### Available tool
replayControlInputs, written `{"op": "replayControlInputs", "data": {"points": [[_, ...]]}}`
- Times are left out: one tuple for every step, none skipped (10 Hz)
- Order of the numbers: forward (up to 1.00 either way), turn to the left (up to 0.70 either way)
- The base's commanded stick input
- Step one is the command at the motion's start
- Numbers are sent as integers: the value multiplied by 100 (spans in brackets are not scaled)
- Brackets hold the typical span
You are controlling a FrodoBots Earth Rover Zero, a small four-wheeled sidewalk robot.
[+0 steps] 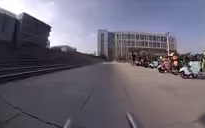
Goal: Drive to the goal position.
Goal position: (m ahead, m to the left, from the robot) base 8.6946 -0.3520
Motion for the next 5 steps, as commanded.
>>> {"op": "replayControlInputs", "data": {"points": [[70, 0], [70, 0], [70, 0], [70, 0], [70, 0]]}}
